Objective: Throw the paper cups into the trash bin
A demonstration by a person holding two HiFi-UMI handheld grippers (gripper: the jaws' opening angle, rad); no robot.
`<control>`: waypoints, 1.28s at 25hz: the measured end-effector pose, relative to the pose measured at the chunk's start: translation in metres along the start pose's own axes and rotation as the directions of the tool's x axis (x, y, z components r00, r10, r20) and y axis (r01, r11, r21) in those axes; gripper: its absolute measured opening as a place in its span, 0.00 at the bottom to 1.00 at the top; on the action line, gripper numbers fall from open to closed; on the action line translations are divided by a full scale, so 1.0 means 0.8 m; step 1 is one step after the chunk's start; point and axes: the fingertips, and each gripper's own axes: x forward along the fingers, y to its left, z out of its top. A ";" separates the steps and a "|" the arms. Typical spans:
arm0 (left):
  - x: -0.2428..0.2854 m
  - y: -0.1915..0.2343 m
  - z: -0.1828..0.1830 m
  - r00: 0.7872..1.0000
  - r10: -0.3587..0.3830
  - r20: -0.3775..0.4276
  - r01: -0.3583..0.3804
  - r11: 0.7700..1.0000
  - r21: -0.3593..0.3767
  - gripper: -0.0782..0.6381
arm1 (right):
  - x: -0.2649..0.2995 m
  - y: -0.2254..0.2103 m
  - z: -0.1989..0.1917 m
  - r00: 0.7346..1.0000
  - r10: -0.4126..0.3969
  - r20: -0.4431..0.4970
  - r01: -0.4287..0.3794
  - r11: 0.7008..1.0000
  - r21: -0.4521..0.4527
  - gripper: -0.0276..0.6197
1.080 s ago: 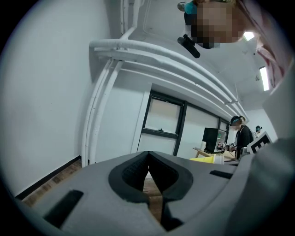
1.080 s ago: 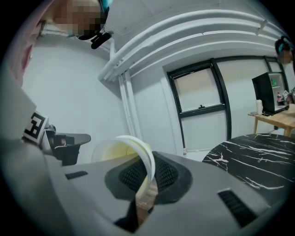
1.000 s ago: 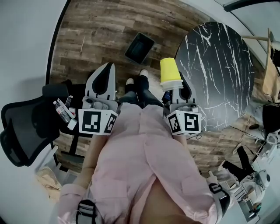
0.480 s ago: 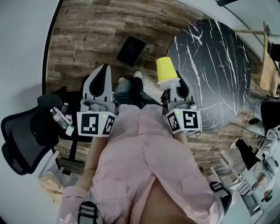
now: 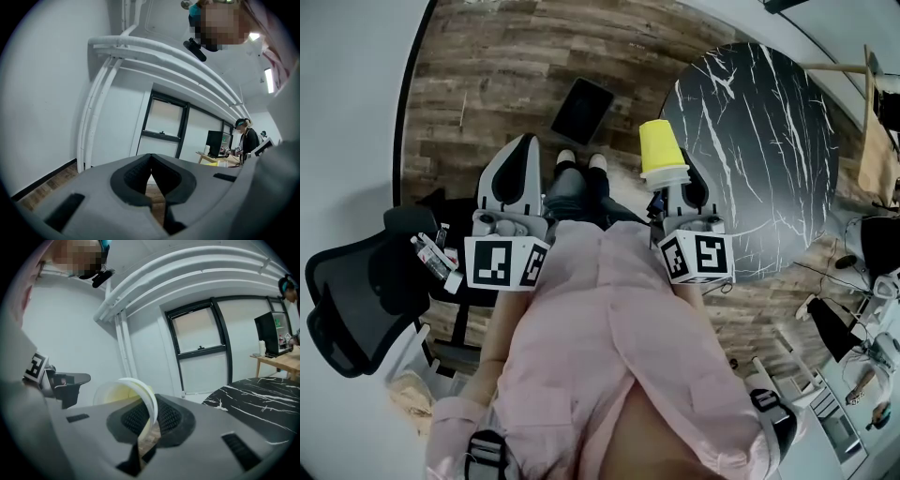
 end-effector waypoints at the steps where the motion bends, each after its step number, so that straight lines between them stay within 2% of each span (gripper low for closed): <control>1: 0.000 0.003 0.002 1.000 -0.001 0.000 0.001 1.000 0.002 0.13 | 0.002 0.003 0.001 1.000 0.001 0.001 -0.001 1.000 -0.002 0.10; 10: -0.004 0.038 0.021 1.000 -0.008 0.005 0.008 1.000 0.019 0.13 | 0.025 0.033 0.032 0.998 0.011 0.056 -0.010 1.000 -0.023 0.10; 19: -0.003 0.063 0.035 1.000 0.000 0.026 0.000 1.000 0.018 0.13 | 0.052 0.020 0.076 0.994 -0.002 0.108 0.009 0.998 -0.059 0.10; 27: -0.014 0.087 0.037 0.999 0.037 0.031 -0.038 0.999 0.013 0.13 | 0.071 0.017 0.083 0.995 0.001 0.095 0.005 0.998 -0.066 0.10; 32: -0.015 0.097 0.038 0.999 0.040 0.036 -0.040 0.999 0.006 0.13 | 0.069 0.017 0.083 0.998 -0.009 0.069 0.016 0.994 -0.106 0.10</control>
